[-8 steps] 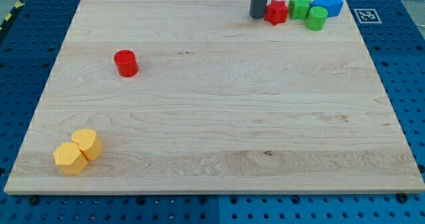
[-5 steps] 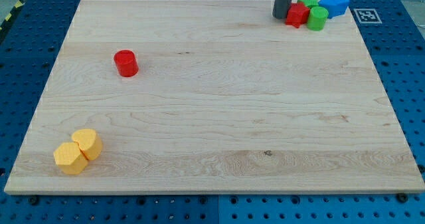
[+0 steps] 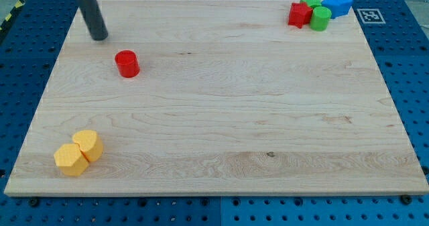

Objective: Move the red circle closer to the red star and green circle

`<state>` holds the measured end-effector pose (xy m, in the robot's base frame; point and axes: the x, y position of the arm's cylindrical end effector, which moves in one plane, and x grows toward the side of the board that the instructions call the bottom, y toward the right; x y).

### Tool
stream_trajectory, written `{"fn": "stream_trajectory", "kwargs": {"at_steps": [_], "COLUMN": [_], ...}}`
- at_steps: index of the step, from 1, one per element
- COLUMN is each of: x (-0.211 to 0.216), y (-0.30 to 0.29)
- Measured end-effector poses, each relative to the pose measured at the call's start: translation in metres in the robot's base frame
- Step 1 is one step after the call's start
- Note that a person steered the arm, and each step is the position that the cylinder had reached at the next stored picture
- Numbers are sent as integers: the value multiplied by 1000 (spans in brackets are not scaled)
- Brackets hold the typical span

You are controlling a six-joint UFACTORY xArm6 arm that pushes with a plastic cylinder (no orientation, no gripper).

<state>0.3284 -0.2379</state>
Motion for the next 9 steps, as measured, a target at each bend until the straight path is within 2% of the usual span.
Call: {"fn": "stream_trajectory", "kwargs": {"at_steps": [2, 4, 7, 9], "x": [69, 71, 78, 63], "y": [-1, 5, 154, 163]}}
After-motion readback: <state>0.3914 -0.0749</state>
